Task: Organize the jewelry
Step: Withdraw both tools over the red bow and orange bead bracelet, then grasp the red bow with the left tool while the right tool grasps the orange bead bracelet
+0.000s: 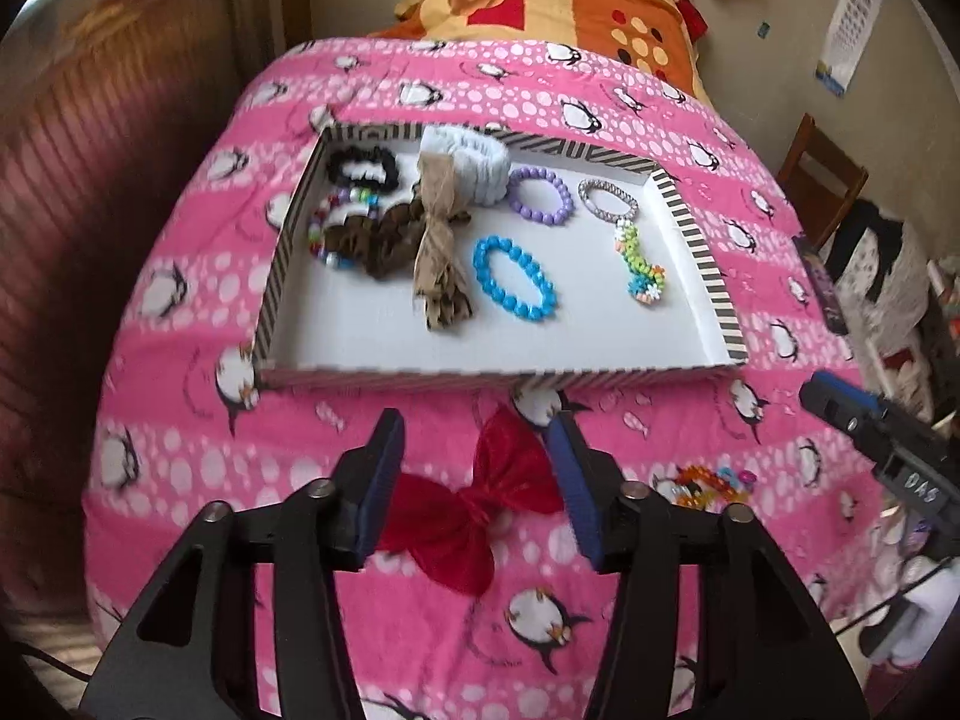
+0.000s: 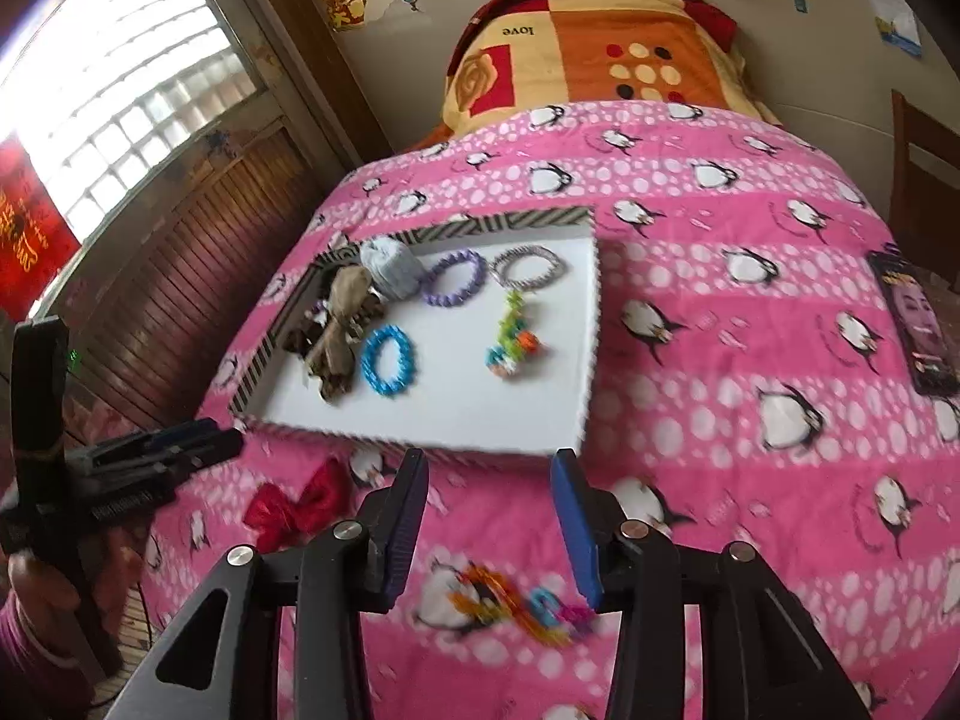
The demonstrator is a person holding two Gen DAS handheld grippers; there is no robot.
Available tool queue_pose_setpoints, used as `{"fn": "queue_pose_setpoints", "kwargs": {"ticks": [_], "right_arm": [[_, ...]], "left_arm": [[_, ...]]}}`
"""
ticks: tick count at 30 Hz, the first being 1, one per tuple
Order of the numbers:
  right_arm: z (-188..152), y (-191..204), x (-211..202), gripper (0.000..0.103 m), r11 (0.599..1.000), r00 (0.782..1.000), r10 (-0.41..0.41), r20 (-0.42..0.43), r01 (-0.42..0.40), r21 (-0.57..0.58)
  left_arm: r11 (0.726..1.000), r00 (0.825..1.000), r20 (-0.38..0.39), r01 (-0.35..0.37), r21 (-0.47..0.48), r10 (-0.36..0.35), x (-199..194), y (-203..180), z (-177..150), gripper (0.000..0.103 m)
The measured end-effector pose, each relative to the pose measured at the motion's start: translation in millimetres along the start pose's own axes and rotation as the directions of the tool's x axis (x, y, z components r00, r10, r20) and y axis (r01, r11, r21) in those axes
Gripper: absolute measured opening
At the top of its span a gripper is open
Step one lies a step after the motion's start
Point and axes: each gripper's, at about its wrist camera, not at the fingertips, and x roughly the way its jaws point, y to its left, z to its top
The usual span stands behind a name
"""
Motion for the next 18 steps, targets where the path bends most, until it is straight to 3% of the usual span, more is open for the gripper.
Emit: {"fn": "queue_pose_setpoints", "kwargs": {"ticks": [10, 14, 18], "right_arm": [[-56, -11, 37, 0.041, 0.999, 0.985, -0.026, -0.171, 0.018, -0.049], [-59, -5, 51, 0.041, 0.996, 0.983, -0.04, -0.177, 0.025, -0.083], [-56, 3, 62, 0.041, 0.987, 0.982, -0.07, -0.176, 0.043, -0.153]], "left_arm": [[0.998, 0.995, -0.094, 0.02, -0.057, -0.025, 16, 30, -34, 0.053], [0.998, 0.994, -0.101, 0.034, -0.051, -0.039, 21, 31, -39, 0.062], [0.999, 0.994, -0.101, 0.047, 0.0, -0.047, 26, 22, -38, 0.062]]}}
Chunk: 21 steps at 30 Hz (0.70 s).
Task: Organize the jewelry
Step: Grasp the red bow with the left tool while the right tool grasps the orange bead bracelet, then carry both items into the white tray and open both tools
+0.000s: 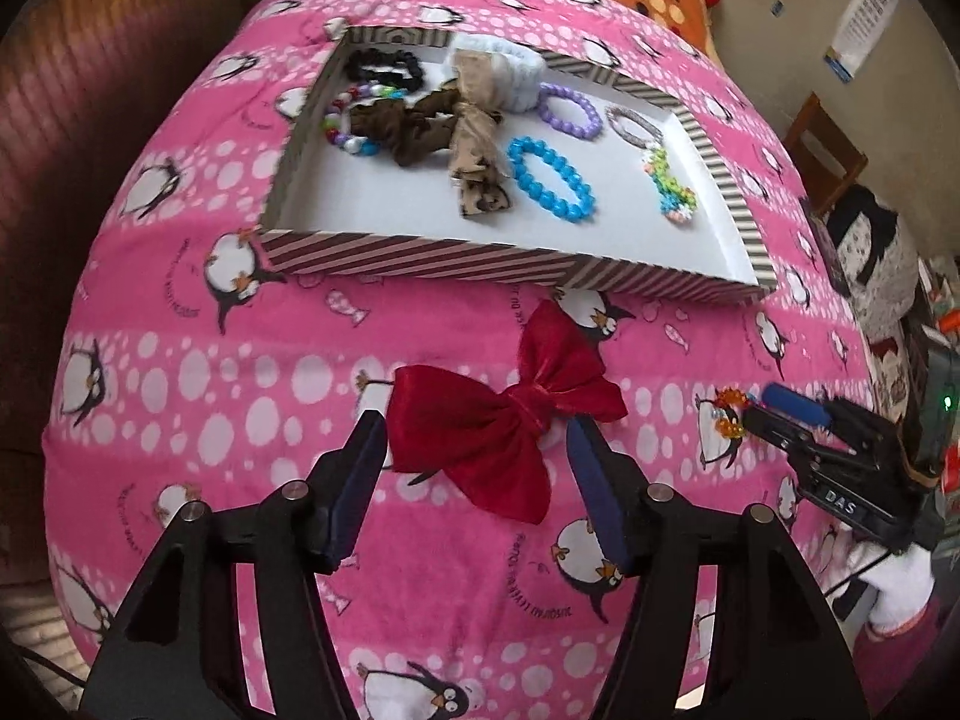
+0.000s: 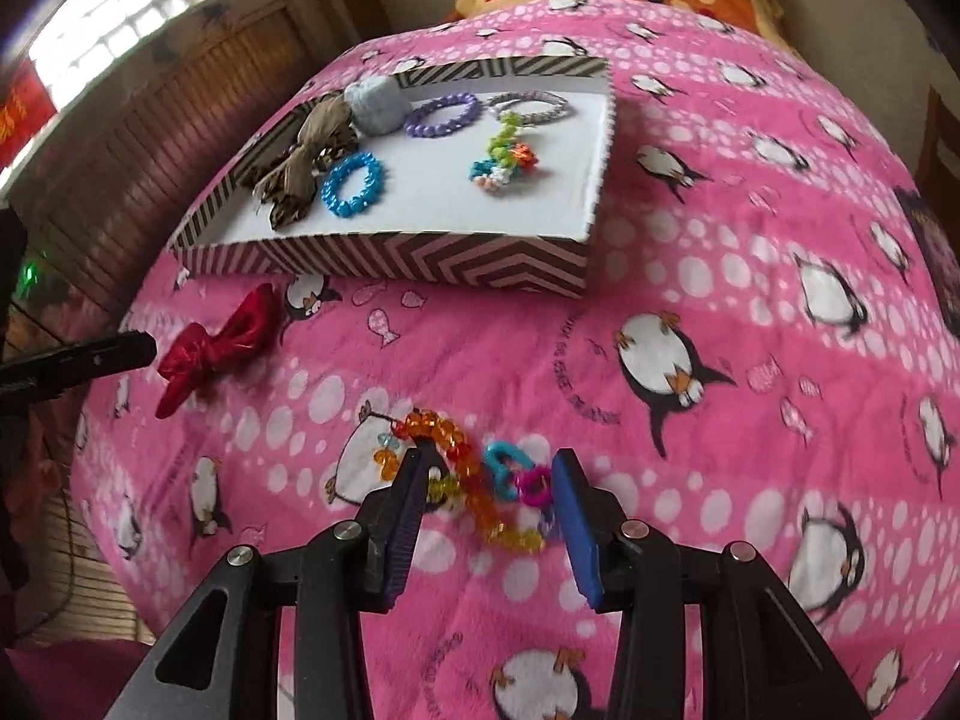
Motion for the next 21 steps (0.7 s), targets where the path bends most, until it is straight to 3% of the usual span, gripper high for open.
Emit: {"fn": "queue_pose_setpoints", "kwargs": {"ticks": [3, 9, 10, 11, 16, 21], "right_arm": [[4, 5, 6, 0.038, 0.999, 1.0, -0.018, -0.001, 0.018, -0.036], [4, 3, 9, 0.01, 0.999, 1.0, -0.011, -0.009, 0.011, -0.04], [4, 2, 7, 0.01, 1.0, 1.0, 0.001, -0.004, -0.001, -0.028], [3, 0, 4, 0.009, 1.0, 1.0, 0.015, 0.002, -0.015, -0.012], [5, -3, -16, 0.009, 0.997, 0.996, 0.069, 0.05, -0.071, 0.043], [13, -1, -46, 0.009, 0.992, 0.986, 0.107, 0.124, -0.115, 0.057]], "left_arm": [[0.998, 1.0, 0.005, -0.009, 0.069, 0.009, 6, -12, 3, 0.062], [0.983, 0.999, -0.019, -0.023, 0.183, 0.027, 29, -28, 7, 0.061], [0.982, 0.999, -0.028, -0.017, 0.188, 0.023, 34, -28, 7, 0.047], [0.982, 0.999, -0.042, -0.013, 0.187, 0.021, 38, -28, 7, 0.026], [0.987, 0.999, -0.042, 0.011, 0.161, -0.004, 34, -24, 9, 0.009], [0.987, 0.999, -0.007, 0.042, 0.153, -0.042, 10, -25, 11, 0.006]]}}
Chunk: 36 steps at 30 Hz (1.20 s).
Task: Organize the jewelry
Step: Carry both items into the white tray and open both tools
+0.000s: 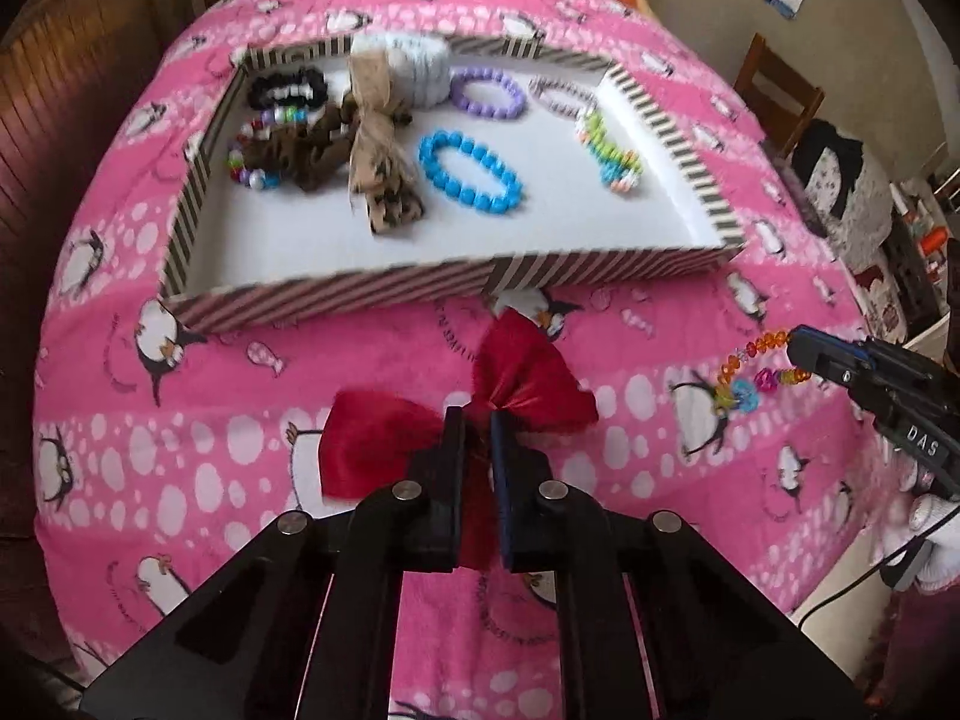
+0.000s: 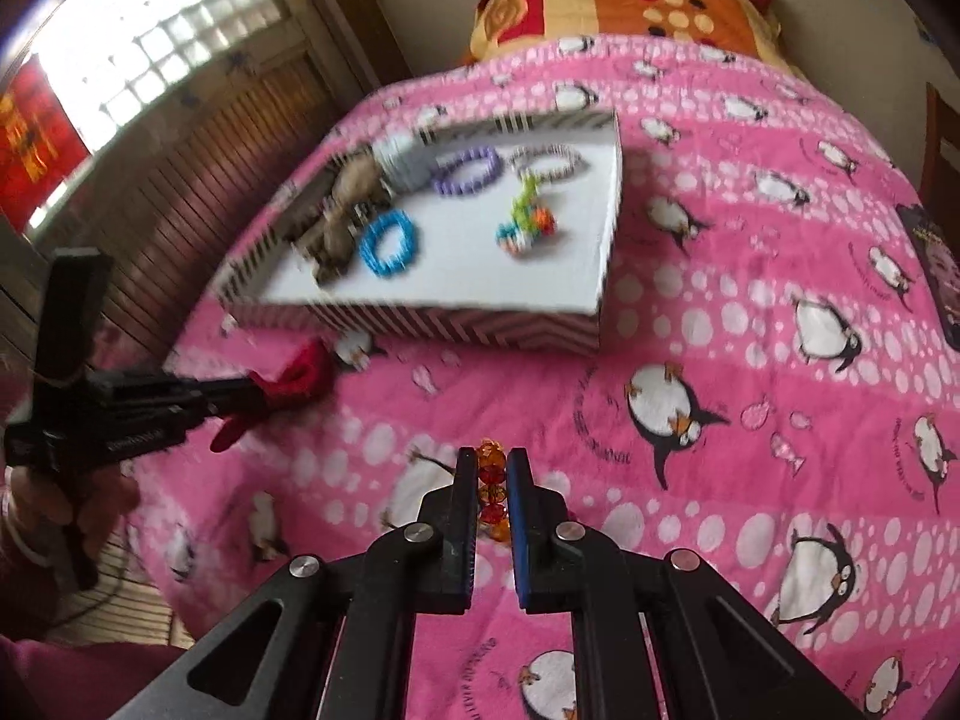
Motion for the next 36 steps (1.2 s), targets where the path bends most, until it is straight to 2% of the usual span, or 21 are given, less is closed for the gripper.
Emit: {"fn": "queue_pose_setpoints", "kwargs": {"ticks": [8, 11, 12, 13, 14, 15, 16, 21, 22, 23, 24, 25, 26, 30, 33, 36], "right_arm": [[27, 12, -33, 0.009, 0.999, 0.995, 0.041, 0.094, -0.04, -0.017], [37, 17, -39, 0.009, 0.999, 0.992, 0.049, 0.116, -0.046, -0.026], [41, 18, -40, 0.009, 0.998, 0.991, 0.052, 0.122, -0.048, -0.03], [43, 19, -41, 0.009, 0.998, 0.99, 0.054, 0.127, -0.05, -0.033], [45, 20, -42, 0.009, 0.998, 0.99, 0.057, 0.13, -0.053, -0.033], [46, 20, -42, 0.009, 0.998, 0.99, 0.06, 0.131, -0.056, -0.034], [47, 21, -42, 0.009, 0.998, 0.99, 0.061, 0.13, -0.057, -0.034], [50, 21, -39, 0.009, 0.997, 0.99, 0.07, 0.124, -0.066, -0.031], [50, 21, -39, 0.009, 0.997, 0.99, 0.07, 0.124, -0.067, -0.031], [51, 22, -40, 0.009, 0.997, 0.99, 0.07, 0.124, -0.067, -0.031], [52, 22, -40, 0.009, 0.997, 0.99, 0.071, 0.125, -0.068, -0.031], [53, 22, -41, 0.009, 0.997, 0.989, 0.073, 0.127, -0.069, -0.033], [54, 23, -42, 0.009, 0.997, 0.989, 0.073, 0.129, -0.069, -0.035], [63, 23, -46, 0.009, 0.997, 0.987, 0.075, 0.143, -0.069, -0.043], [72, 24, -49, 0.009, 0.997, 0.984, 0.076, 0.161, -0.07, -0.044], [84, 24, -50, 0.009, 0.997, 0.982, 0.07, 0.177, -0.063, -0.048]], "left_arm": [[0.999, 0.996, 0.085, 0.027, 0.022, -0.028, -37, -10, 14, 0.005], [0.998, 0.997, 0.067, 0.032, 0.059, -0.036, -36, -14, 15, 0.007], [0.997, 0.998, 0.047, 0.028, 0.072, -0.032, -32, -15, 14, 0.011], [0.996, 0.999, 0.028, 0.023, 0.081, -0.025, -26, -15, 13, 0.03], [0.996, 1.0, 0.014, 0.018, 0.086, -0.019, -21, -15, 12, 0.056], [0.996, 1.0, 0.007, 0.007, 0.093, -0.008, -14, -15, 8, 0.063], [0.995, 1.0, 0.006, 0.002, 0.102, -0.003, -8, -15, 7, 0.063], [0.987, 0.995, -0.074, -0.055, 0.151, 0.067, 36, -12, 0, 0.062], [0.985, 0.994, -0.079, -0.061, 0.159, 0.074, 40, -12, 0, 0.053], [0.983, 0.994, -0.074, -0.073, 0.17, 0.087, 43, -12, -1, 0.038], [0.982, 0.994, -0.065, -0.081, 0.171, 0.093, 43, -11, 0, 0.034], [0.984, 0.994, -0.067, -0.072, 0.16, 0.083, 42, -10, 1, 0.023], [0.99, 0.995, -0.076, -0.052, 0.134, 0.062, 39, -8, 3, 0.019], [0.997, 0.999, -0.04, -0.003, 0.076, 0.007, 14, -5, 11, 0.017], [0.997, 0.999, 0.003, 0.048, 0.068, -0.049, -11, -14, 23, 0.017], [0.995, 0.997, 0.066, 0.04, 0.086, -0.046, -31, -25, 38, 0.017]]}}
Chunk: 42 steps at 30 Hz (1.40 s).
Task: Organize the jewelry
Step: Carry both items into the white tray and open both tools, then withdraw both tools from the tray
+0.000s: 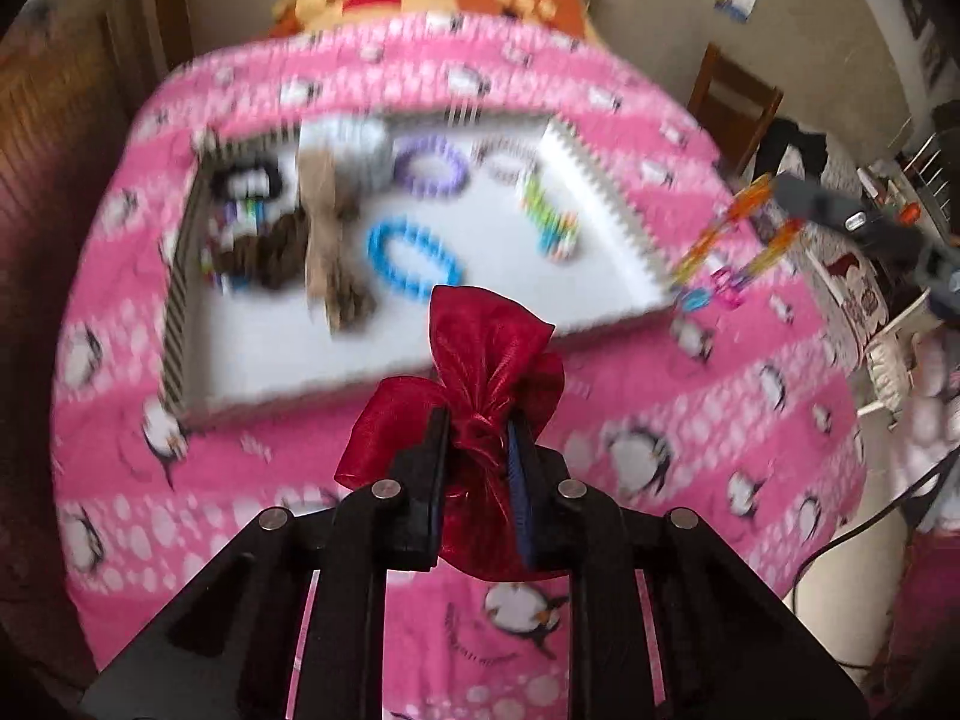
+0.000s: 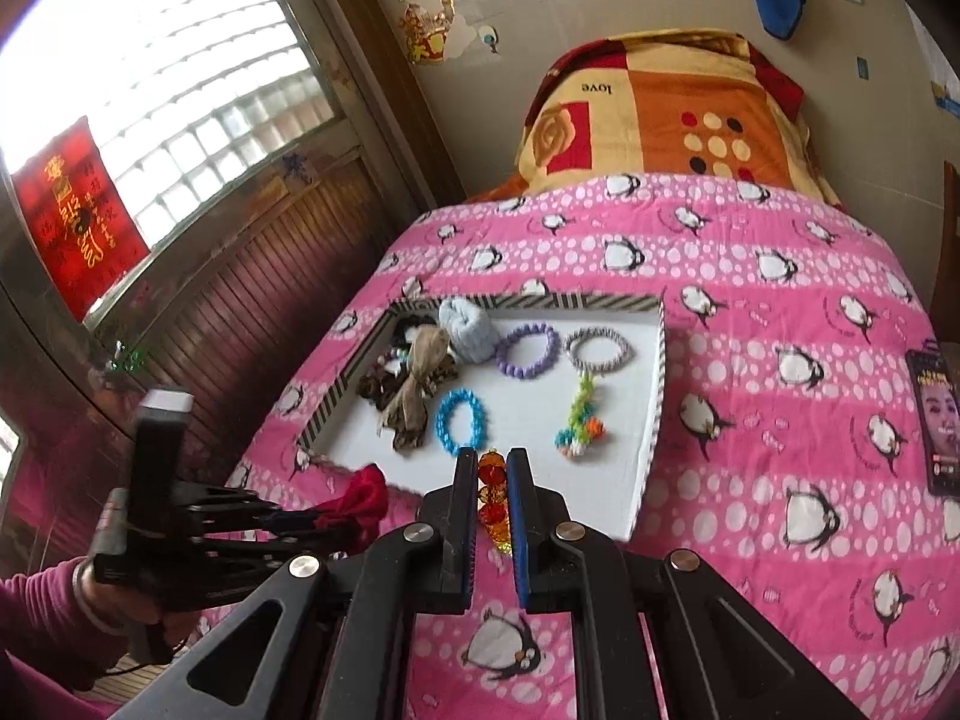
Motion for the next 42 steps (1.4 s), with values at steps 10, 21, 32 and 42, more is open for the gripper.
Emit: {"fn": "queue_pose_setpoints", "kwargs": {"ticks": [10, 21, 32, 42], "right_arm": [[10, -15, 39, 0.009, 0.997, 0.999, 0.011, -0.031, -0.008, 0.081], [-6, -61, 109, 0.009, 0.98, 0.973, -0.105, -0.207, 0.137, 0.145], [-11, -58, 114, 0.014, 0.982, 0.958, -0.156, -0.241, 0.177, 0.069], [-6, -42, 71, 0.031, 0.981, 0.98, -0.162, -0.112, 0.172, 0.086]], "left_arm": [[0.996, 0.997, -0.007, -0.074, -0.042, 0.074, 42, -10, 57, 0.017], [0.985, 0.982, -0.103, -0.165, -0.043, 0.16, 116, -12, 80, 0.017], [0.983, 0.979, -0.11, -0.176, -0.059, 0.169, 128, -9, 83, 0.039], [0.971, 0.973, -0.065, -0.227, -0.074, 0.222, 94, -7, 70, 0.044]]}}
